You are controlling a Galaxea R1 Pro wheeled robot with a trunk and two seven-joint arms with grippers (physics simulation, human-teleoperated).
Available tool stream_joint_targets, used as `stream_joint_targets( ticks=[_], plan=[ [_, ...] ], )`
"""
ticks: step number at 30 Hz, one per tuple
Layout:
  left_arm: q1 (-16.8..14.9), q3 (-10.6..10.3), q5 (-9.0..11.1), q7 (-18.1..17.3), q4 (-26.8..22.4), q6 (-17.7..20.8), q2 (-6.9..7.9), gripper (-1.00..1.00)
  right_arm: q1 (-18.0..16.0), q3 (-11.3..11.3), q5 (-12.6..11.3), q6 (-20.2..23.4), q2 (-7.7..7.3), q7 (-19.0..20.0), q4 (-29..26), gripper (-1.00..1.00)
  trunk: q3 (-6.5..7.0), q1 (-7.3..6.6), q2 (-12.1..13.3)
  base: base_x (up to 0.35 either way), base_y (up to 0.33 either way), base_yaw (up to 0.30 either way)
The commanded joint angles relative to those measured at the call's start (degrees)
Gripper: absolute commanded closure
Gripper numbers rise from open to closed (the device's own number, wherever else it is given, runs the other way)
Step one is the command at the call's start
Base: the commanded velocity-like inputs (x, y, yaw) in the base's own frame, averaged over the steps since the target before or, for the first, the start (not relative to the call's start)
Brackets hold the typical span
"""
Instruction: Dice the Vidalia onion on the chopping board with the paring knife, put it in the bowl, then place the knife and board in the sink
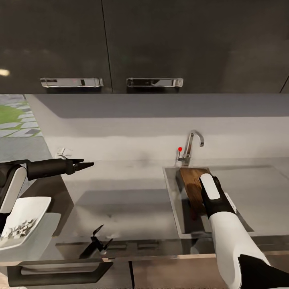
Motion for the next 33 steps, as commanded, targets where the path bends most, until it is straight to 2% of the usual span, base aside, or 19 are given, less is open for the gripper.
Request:
stream_joint_targets(
  ticks=[1,33],
  plan=[
    [-0.1,0.0,-0.1,-0.3,0.0,0.2,0.01,-1.00,-0.1,-0.2,0.0,0.4,0.03,-0.2,-0.1,1.00,-0.15,0.01,-0.1,0.000,0.000,0.000],
    [-0.1,0.0,-0.1,-0.3,0.0,0.2,-0.03,-1.00,-0.1,-0.2,0.0,0.4,0.04,-0.2,-0.1,1.00,-2.12,0.01,-0.1,0.000,0.000,0.000]
  ],
)
